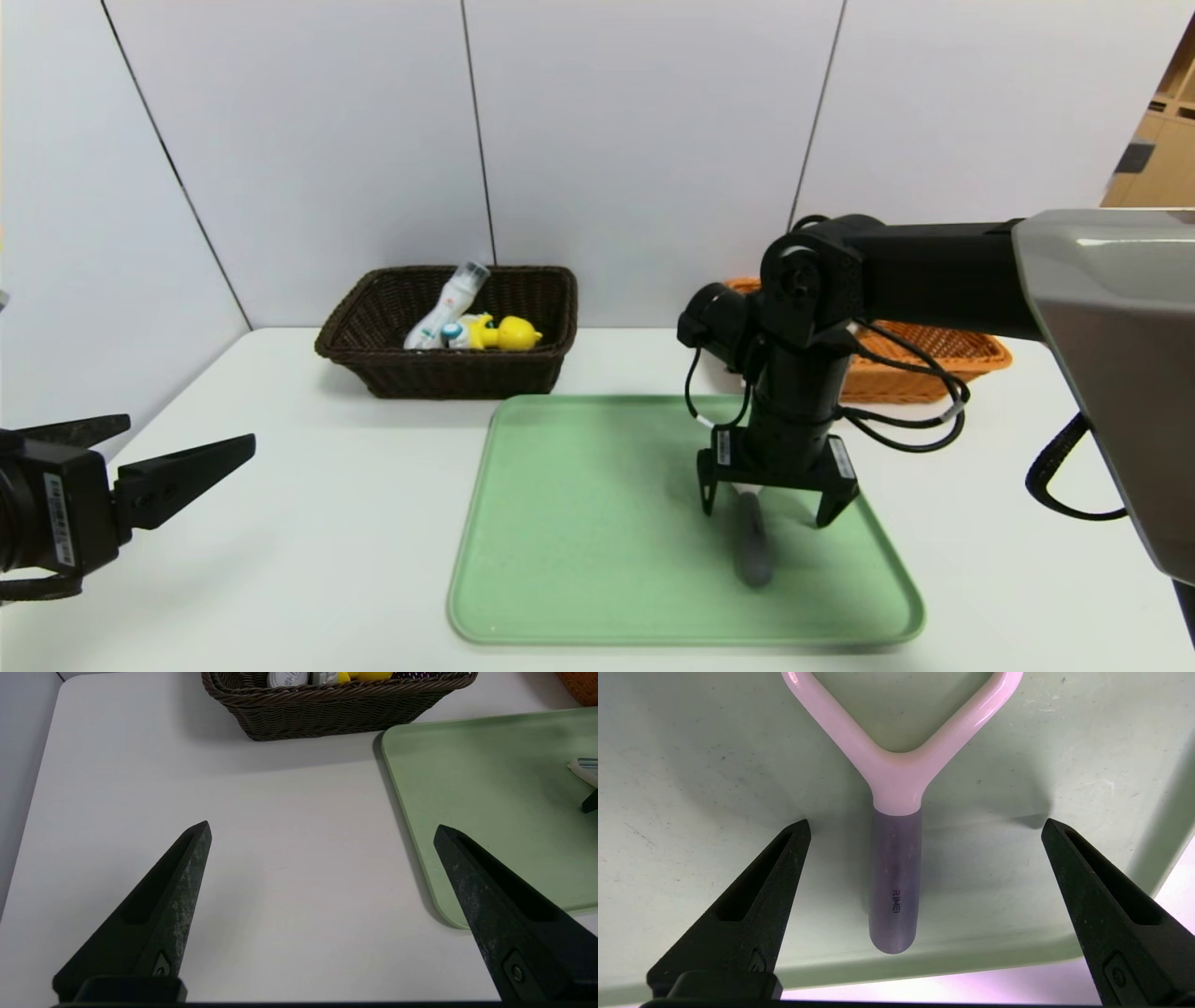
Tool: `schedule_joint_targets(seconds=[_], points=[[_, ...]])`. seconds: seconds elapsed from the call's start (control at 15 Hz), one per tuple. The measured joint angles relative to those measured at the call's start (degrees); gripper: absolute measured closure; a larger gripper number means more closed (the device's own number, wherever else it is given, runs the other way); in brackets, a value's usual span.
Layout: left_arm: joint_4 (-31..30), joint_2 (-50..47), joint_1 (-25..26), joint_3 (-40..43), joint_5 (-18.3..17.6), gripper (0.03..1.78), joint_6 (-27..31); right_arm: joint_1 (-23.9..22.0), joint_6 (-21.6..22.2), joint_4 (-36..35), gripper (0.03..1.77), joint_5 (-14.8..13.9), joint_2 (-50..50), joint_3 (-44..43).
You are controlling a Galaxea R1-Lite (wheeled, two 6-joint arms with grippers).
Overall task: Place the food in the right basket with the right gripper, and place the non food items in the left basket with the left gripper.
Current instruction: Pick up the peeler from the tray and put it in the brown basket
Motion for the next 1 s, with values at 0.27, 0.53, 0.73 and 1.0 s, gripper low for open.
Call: schedule_joint_targets(seconds=[0.27, 0.53, 0.73, 1.0], points=[[-0.09, 0.44, 0.01, 0.12, 0.00, 0.12, -0.07, -0.02, 0.02, -0.96, 0.09, 1.35, -0.11, 0.05], [-0.17, 0.80, 0.01, 0.09, 0.00, 0.12, -0.18, -0.04, 0.00, -1.00, 0.09, 1.16, 0.00, 0.00], [-0.20, 1.00, 0.01, -0.05, 0.00, 0.12, -0.18, -0.06, -0.02, -0.91, 0.09, 0.93, 0.13, -0.01], [-3.41, 1.85, 0.01, -0.13, 0.00, 0.12, -0.10, -0.17, -0.05, -0.69, 0.09, 0.83, 0.11, 0.00]])
